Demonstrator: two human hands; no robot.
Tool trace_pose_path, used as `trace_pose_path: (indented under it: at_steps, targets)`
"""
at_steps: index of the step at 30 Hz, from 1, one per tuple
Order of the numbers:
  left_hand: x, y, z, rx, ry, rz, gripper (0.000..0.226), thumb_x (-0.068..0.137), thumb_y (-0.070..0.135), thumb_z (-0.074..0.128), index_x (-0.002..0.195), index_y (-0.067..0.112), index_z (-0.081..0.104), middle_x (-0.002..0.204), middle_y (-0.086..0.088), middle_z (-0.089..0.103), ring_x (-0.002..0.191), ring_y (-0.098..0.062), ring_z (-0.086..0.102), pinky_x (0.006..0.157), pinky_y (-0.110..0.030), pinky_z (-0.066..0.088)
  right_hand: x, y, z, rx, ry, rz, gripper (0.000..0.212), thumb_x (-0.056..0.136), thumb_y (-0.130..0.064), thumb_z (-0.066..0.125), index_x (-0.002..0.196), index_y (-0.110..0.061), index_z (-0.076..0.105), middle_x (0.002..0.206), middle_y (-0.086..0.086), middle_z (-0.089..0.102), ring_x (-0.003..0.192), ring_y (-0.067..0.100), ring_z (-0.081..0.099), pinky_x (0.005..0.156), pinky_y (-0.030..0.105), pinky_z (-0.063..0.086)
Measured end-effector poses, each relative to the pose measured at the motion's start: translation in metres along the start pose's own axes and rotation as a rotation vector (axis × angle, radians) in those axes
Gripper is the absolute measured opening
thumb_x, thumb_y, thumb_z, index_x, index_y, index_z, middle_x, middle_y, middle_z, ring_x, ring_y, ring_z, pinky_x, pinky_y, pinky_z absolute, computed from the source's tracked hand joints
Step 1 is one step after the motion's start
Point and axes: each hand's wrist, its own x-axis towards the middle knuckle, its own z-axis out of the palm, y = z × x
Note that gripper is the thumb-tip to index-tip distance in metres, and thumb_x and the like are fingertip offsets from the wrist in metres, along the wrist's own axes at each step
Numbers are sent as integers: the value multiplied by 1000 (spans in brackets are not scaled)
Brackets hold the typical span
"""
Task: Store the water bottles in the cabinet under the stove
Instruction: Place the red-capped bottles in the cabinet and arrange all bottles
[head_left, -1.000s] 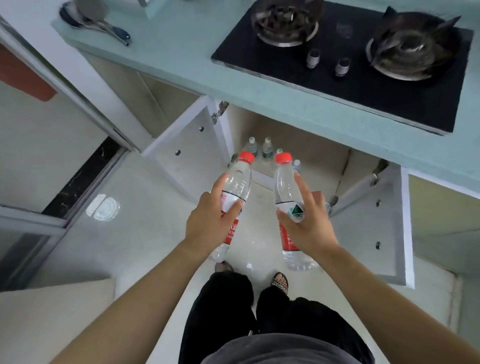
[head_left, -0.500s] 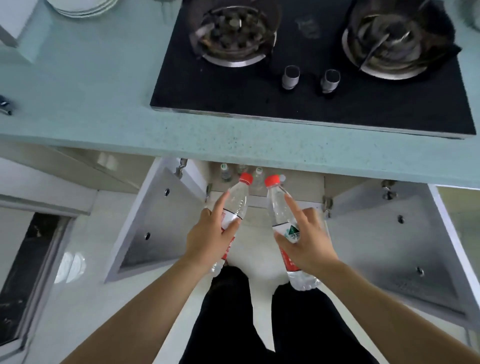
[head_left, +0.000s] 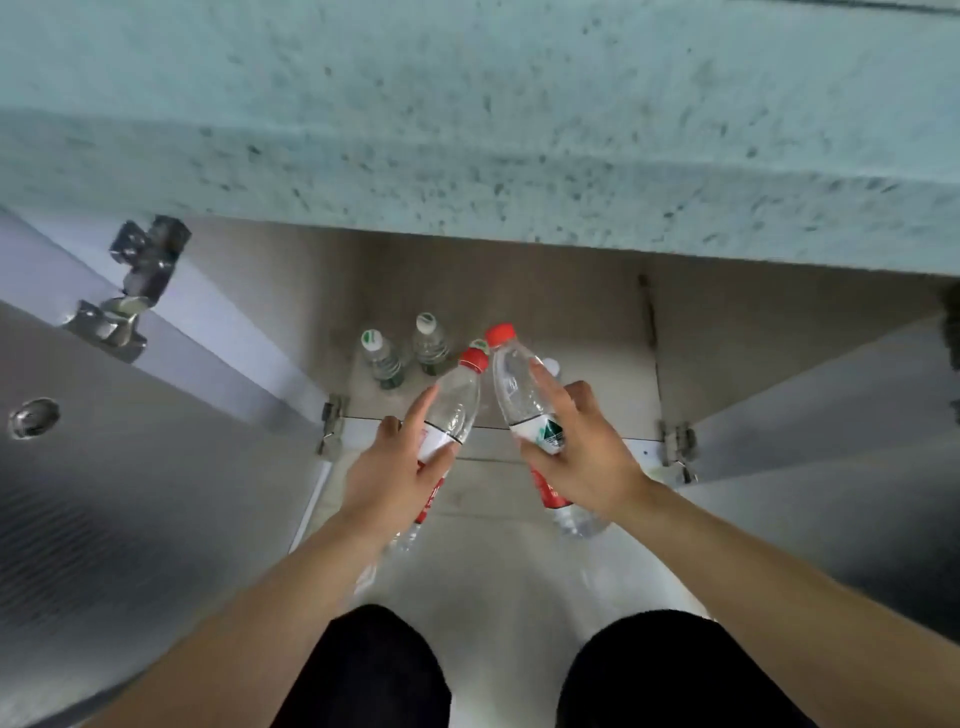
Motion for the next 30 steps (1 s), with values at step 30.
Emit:
trace_pose_path:
  at_steps: [30]
  targets:
    - [136,-69,211,-183,218,85,75,82,39,61,138,51,13,143,7,45,118,-28,55,93,-50,48,97,301,96,139,274,-50,96,66,-29,81,141,-42,21,124,-5,50,109,11,52,91,36,49]
